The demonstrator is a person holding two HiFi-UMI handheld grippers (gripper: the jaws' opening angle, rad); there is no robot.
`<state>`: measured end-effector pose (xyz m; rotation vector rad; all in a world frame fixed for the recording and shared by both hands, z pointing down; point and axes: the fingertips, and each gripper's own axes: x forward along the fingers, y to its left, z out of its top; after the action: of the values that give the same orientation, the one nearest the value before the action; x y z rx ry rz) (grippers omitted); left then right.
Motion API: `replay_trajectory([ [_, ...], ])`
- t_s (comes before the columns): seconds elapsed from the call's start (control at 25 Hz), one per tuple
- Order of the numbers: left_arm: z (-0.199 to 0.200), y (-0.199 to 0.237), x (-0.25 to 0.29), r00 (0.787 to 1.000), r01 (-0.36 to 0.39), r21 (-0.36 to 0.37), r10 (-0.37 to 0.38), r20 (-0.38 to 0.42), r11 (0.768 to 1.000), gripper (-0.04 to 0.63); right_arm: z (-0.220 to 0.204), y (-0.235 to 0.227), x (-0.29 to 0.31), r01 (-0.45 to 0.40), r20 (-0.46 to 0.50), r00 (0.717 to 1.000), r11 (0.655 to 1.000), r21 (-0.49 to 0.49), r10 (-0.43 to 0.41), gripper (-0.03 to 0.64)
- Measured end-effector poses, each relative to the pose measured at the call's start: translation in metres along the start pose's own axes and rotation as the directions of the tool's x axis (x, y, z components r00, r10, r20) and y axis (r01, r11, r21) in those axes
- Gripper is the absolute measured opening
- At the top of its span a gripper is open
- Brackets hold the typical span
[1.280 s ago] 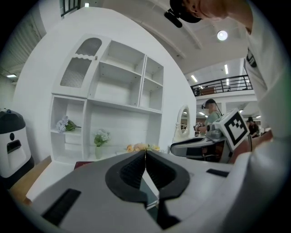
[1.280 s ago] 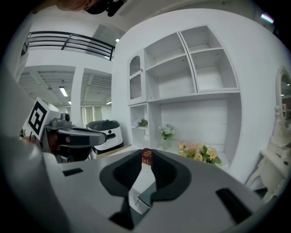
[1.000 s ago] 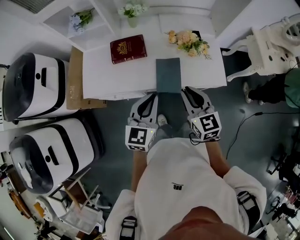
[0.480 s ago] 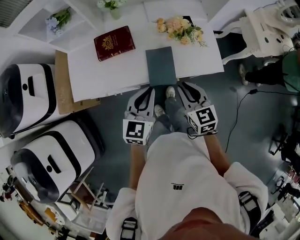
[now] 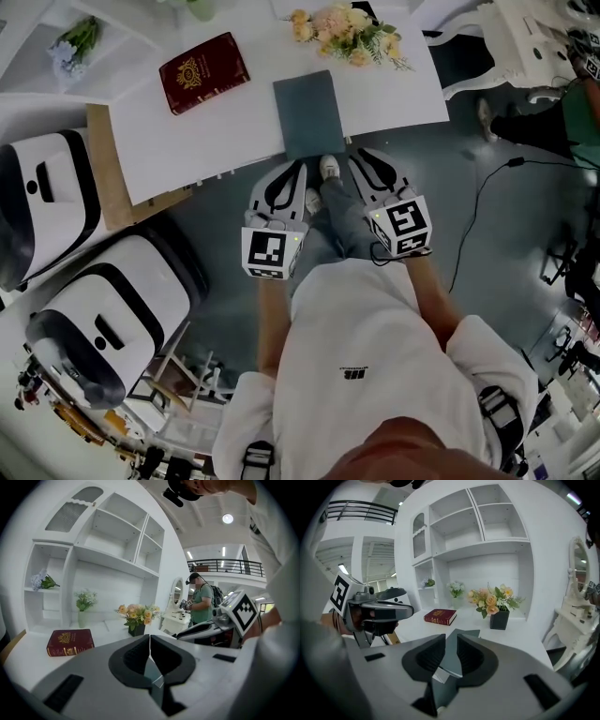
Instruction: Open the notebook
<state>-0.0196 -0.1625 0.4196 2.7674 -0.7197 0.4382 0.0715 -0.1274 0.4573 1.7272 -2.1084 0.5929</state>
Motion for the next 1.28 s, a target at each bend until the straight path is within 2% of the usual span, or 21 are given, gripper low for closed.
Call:
replay_trajectory([
  [0.64, -0.041, -0.003, 0.043, 0.995, 0.069, -0.005, -0.070, -0.066, 0.998, 0.000, -0.051, -0.017, 0.033, 0.013, -0.067, 0.998, 0.996, 0.086, -0.007, 0.087],
  [1.28, -0.091, -0.005, 0.077, 0.988, 0.086, -0.082, -0.096, -0.124, 0.993, 0.000, -0.110, -0.023, 0.069, 0.003, -0.144, 0.989, 0.986, 0.164, 0.021, 0.111],
])
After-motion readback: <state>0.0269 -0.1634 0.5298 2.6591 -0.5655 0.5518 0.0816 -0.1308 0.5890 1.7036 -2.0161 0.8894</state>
